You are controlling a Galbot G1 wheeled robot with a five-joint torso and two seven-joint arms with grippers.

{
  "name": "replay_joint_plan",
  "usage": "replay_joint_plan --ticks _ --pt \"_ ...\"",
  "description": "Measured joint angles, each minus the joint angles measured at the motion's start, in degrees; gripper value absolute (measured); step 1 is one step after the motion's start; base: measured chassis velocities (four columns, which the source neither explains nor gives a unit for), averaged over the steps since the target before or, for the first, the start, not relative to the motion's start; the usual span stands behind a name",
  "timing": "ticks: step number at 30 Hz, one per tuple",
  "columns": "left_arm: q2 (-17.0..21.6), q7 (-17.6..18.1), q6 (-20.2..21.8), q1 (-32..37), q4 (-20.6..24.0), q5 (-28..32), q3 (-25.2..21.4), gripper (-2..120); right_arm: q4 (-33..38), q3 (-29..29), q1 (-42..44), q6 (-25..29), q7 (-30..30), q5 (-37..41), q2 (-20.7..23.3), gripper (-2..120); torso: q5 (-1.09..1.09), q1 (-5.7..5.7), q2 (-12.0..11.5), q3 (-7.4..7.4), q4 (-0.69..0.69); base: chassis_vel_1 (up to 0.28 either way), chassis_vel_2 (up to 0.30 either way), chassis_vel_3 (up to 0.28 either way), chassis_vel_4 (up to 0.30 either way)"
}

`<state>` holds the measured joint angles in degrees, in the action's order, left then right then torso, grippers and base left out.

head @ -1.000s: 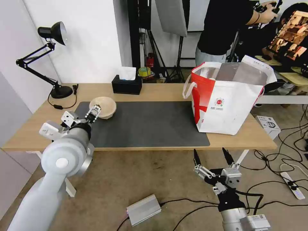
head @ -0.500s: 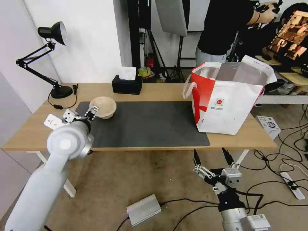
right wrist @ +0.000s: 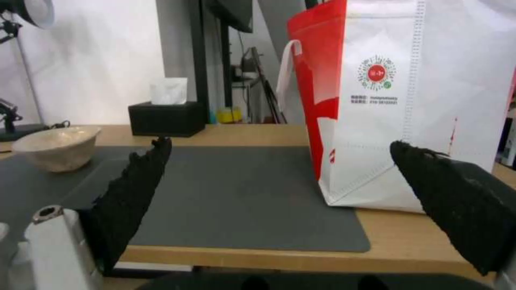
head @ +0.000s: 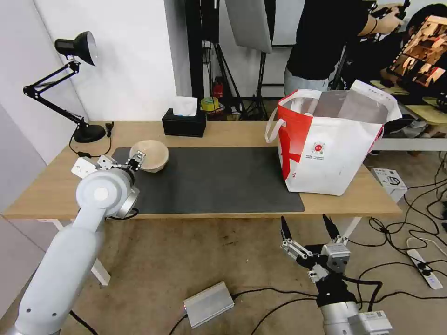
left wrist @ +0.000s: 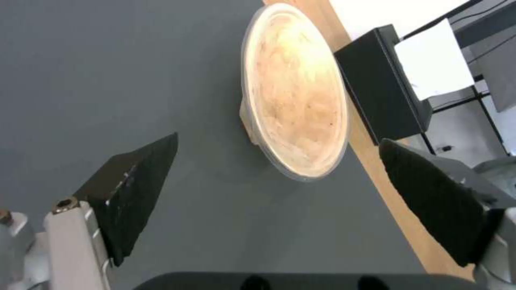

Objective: Pick up the trash from the table and place it into the takeout bag.

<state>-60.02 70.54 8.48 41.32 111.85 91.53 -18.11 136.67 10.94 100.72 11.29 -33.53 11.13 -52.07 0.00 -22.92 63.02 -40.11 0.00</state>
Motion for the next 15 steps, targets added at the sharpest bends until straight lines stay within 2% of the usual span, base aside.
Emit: replay_joint_plan --ticks 9,15 --pt "-2.4 0.0 0.3 -2.2 -3.5 -0.4 1.1 100 0.0 0.0 0.0 0.0 0.0 0.0 0.0 100 0.00 0.00 0.0 0.00 0.00 0.000 0.000 0.000 0.000" --pt "-3.8 -0.3 0.5 -5.0 -8.1 -0.7 3.2 100 0.0 0.0 0.0 0.0 0.0 0.0 0.0 100 0.00 0.00 0.0 0.00 0.00 0.000 0.000 0.000 0.000"
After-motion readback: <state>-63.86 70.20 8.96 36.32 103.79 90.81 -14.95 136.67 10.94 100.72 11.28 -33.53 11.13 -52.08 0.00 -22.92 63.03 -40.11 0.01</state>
